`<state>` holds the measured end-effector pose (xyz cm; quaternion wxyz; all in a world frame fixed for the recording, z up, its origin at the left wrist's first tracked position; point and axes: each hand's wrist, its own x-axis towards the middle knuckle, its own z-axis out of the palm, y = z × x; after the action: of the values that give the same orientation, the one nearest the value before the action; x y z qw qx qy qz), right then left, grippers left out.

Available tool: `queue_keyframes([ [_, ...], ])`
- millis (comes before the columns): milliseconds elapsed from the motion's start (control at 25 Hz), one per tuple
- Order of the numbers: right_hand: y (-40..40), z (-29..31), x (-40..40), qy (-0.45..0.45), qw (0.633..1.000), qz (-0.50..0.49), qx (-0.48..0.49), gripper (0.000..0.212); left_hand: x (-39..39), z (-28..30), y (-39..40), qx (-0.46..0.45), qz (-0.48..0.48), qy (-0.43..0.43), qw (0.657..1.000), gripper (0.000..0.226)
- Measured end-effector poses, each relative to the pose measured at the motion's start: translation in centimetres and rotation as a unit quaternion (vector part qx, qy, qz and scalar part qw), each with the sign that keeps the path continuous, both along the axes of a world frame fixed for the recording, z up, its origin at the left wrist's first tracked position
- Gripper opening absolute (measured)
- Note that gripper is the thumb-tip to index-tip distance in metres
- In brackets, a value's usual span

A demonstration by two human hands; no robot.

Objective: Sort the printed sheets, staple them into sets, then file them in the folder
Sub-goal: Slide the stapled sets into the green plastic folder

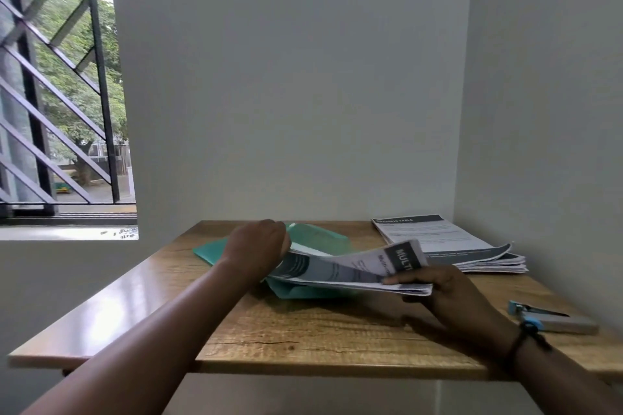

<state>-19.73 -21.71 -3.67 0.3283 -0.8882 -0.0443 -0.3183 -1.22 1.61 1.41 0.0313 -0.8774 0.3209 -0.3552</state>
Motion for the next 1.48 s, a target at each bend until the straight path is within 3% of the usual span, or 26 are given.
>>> queue_keyframes([
  [160,0.5,0.4,-0.2,0.065,0.998,0.006,-0.004,0.034,-0.2,-0.2,-0.7,-0.024,-0.018,0.045,0.999,0.028],
  [240,1.9,0.3,0.1,0.135,0.982,0.065,0.115,0.022,-0.6,-0.3,-1.4,-0.04,-0.023,0.073,0.996,0.024],
  [360,3.7,1.1,0.9,0.123,0.927,0.092,0.342,0.041,-1.0,-0.5,-2.1,-0.059,0.0,0.066,0.996,0.022],
  [440,3.7,1.8,1.3,0.101,0.881,0.016,0.462,0.045,-1.1,-0.6,-2.2,-0.052,0.014,0.06,0.997,0.023],
  [480,3.7,1.9,1.3,0.117,0.875,-0.027,0.469,0.037,-1.2,-0.7,-2.2,-0.039,0.018,0.056,0.997,0.024],
  [520,3.7,1.9,1.1,0.147,0.883,-0.057,0.441,0.029,-1.3,-0.8,-2.3,-0.018,0.021,0.051,0.998,0.026],
  [640,3.8,1.0,0.4,0.215,0.919,-0.104,0.314,0.04,-1.7,-1.3,-2.5,-0.001,0.023,0.066,0.998,0.028],
  [800,4.5,1.3,0.4,0.203,0.907,-0.055,0.366,0.021,-2.5,-2.7,-2.9,0.045,-0.008,0.102,0.994,0.028],
  [920,4.3,1.7,1.0,0.207,0.908,-0.066,0.357,0.032,-1.9,-2.9,-2.9,0.065,-0.005,0.128,0.99,0.043],
  [1160,1.8,3.3,-2.3,0.285,0.952,-0.036,0.104,0.032,0.6,-2.9,-2.8,0.083,-0.002,0.207,0.975,0.049],
  [1240,0.3,2.7,-3.1,0.251,0.965,-0.027,0.064,0.03,1.5,-3.0,-2.8,0.07,-0.02,0.266,0.961,0.057],
  [1360,-1.7,1.1,-2.7,0.114,0.983,-0.066,-0.125,0.023,2.4,-2.9,-2.9,0.076,-0.019,0.298,0.951,0.068],
  [1480,-2.4,-0.1,-1.9,-0.01,0.938,-0.087,-0.334,0.022,2.5,-2.9,-3.2,0.083,-0.017,0.272,0.958,0.056],
])
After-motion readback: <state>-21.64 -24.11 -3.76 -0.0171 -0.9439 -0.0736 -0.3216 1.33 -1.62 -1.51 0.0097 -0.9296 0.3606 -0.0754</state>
